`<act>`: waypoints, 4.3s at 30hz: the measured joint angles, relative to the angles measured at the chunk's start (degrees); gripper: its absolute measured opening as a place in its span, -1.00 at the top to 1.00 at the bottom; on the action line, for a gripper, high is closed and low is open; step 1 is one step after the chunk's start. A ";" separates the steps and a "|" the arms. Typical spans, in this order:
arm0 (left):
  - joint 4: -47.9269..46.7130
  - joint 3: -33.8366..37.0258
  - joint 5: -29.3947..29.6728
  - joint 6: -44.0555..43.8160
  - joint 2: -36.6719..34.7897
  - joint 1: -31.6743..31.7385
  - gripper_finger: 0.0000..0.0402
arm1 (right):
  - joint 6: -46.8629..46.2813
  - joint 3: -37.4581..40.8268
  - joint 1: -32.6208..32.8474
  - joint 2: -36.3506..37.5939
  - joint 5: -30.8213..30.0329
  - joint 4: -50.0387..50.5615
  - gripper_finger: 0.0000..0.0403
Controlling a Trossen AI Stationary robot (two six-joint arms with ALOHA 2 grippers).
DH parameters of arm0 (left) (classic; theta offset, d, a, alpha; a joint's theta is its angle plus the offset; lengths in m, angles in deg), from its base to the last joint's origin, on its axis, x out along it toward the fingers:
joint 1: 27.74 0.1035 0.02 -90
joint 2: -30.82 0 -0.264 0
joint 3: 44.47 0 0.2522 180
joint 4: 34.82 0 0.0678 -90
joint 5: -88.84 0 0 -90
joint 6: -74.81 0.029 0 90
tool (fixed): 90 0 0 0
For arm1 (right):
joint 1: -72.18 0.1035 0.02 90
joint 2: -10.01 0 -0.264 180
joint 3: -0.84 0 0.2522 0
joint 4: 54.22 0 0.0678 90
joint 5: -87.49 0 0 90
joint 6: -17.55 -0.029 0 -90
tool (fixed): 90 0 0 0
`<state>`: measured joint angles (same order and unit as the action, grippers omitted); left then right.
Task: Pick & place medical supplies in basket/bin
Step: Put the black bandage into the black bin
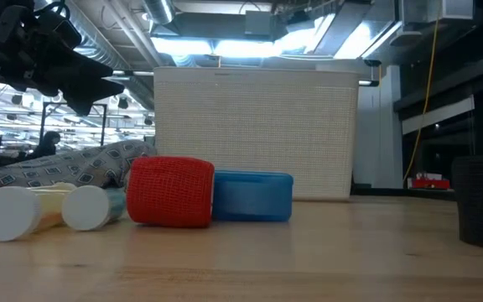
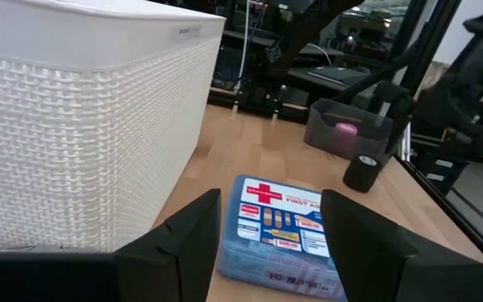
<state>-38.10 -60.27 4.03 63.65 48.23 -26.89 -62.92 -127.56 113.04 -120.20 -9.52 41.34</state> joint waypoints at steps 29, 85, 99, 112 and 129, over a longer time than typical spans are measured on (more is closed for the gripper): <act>-1.53 0.04 0.34 0.44 0.00 0.01 0.00 | 1.11 5.26 -1.79 -0.02 -3.05 -2.15 -0.12; -1.77 0.06 1.09 -0.20 -0.02 0.00 0.00 | -19.60 13.04 7.50 24.59 4.17 8.07 0.82; -1.77 0.06 1.14 0.90 0.00 0.02 0.00 | -43.63 27.22 20.71 24.44 3.53 -6.26 0.82; -1.70 0.06 1.27 1.31 0.00 0.02 0.00 | -44.77 41.42 21.10 24.41 4.90 -23.26 0.82; -1.67 0.06 1.29 1.29 -0.02 0.02 0.00 | -43.88 37.43 20.85 24.41 8.01 -19.23 -0.05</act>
<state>-39.77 -60.21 5.32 64.94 48.21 -26.87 -106.81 -90.13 133.89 -95.79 -1.51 22.12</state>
